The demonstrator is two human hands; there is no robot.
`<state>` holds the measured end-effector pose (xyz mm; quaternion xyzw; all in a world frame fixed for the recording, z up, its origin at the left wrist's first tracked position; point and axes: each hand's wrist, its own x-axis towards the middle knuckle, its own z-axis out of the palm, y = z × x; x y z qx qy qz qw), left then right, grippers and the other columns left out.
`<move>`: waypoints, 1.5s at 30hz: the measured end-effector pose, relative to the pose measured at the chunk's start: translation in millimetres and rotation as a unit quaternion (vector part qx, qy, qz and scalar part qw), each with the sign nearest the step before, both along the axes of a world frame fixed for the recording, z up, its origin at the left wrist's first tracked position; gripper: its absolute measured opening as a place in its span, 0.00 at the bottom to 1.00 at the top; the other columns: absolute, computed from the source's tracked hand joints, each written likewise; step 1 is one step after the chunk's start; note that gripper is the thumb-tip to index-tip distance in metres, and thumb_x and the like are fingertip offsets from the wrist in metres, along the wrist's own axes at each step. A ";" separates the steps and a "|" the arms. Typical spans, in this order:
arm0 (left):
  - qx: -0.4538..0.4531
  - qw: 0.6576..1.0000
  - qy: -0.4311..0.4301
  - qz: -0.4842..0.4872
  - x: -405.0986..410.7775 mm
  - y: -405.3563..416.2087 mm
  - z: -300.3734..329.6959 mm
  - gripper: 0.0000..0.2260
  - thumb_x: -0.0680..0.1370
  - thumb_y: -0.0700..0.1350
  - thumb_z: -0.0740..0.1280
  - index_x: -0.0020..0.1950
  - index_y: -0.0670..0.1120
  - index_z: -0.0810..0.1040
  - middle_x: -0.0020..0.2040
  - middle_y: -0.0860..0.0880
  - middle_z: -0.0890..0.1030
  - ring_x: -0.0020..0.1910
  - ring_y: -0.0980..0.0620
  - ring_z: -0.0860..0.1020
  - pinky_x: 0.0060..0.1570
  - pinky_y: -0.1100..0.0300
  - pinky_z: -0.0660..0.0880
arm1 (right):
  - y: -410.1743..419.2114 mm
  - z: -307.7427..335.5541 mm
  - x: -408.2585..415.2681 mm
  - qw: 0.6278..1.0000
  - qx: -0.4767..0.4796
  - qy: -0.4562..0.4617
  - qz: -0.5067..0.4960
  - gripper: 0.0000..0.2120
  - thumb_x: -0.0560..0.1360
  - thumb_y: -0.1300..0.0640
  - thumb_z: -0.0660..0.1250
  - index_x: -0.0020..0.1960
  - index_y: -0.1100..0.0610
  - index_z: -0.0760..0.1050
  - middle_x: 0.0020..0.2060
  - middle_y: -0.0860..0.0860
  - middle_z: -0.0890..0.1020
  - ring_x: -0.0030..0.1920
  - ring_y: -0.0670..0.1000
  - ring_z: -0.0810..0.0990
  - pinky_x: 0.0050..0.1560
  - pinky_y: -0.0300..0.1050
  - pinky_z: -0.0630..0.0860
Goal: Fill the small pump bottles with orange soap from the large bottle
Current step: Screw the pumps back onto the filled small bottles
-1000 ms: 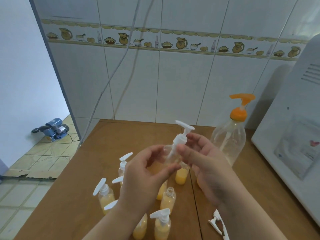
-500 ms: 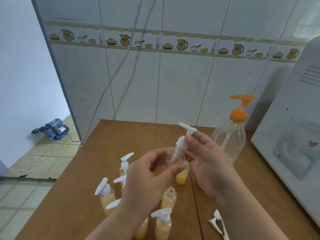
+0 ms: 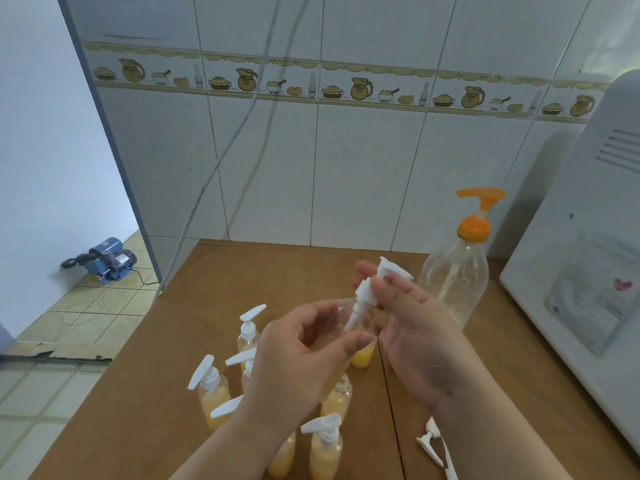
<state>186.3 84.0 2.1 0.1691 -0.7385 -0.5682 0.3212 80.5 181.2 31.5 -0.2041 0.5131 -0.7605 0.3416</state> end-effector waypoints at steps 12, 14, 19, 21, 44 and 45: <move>-0.052 0.997 -0.038 0.033 -5.2 -2.8 0.4 0.24 0.61 0.59 0.74 0.55 0.54 0.81 0.44 0.60 0.84 0.46 0.64 0.80 0.49 0.63 0.79 | 6.3 3.3 -2.8 0.997 0.038 0.056 -0.027 0.15 0.64 0.60 0.70 0.51 0.58 0.81 0.45 0.53 0.85 0.49 0.51 0.83 0.49 0.43 0.77; -0.119 0.991 -0.037 0.056 -6.8 -1.9 0.1 0.26 0.62 0.60 0.72 0.58 0.54 0.80 0.46 0.61 0.83 0.48 0.66 0.79 0.49 0.69 0.76 | 3.5 4.2 1.7 0.994 0.049 0.053 -0.078 0.13 0.61 0.59 0.72 0.46 0.57 0.82 0.40 0.52 0.85 0.42 0.47 0.83 0.39 0.34 0.77; -0.193 0.976 -0.012 0.097 -12.1 0.0 -5.5 0.24 0.65 0.55 0.75 0.59 0.50 0.80 0.46 0.65 0.79 0.52 0.67 0.76 0.50 0.75 0.72 | -3.8 7.0 11.0 0.983 0.071 0.044 -0.164 0.07 0.67 0.63 0.74 0.44 0.57 0.82 0.34 0.49 0.84 0.33 0.40 0.81 0.27 0.26 0.71; -0.216 0.972 -0.012 0.087 -12.9 -0.8 -3.8 0.26 0.64 0.59 0.74 0.59 0.50 0.80 0.47 0.65 0.78 0.53 0.68 0.75 0.50 0.76 0.71 | -3.5 9.9 13.8 0.980 0.071 0.054 -0.178 0.06 0.68 0.63 0.74 0.44 0.57 0.82 0.33 0.49 0.84 0.33 0.40 0.81 0.27 0.27 0.72; -0.207 0.740 -0.606 -0.205 -87.9 -76.5 -48.9 0.27 0.71 0.48 0.75 0.68 0.50 0.70 0.55 0.51 0.77 0.48 0.52 0.81 0.53 0.56 0.79 | 36.8 -121.8 0.9 0.928 0.287 0.227 -0.065 0.15 0.65 0.66 0.76 0.42 0.48 0.81 0.38 0.45 0.84 0.41 0.44 0.81 0.42 0.34 0.75; -0.183 0.753 -0.598 -0.206 -89.2 -77.3 -50.4 0.26 0.72 0.45 0.74 0.68 0.50 0.70 0.53 0.51 0.76 0.47 0.52 0.81 0.52 0.58 0.79 | 36.2 -124.8 2.3 0.929 0.284 0.231 -0.053 0.15 0.64 0.67 0.76 0.41 0.47 0.81 0.38 0.45 0.84 0.42 0.44 0.81 0.43 0.36 0.76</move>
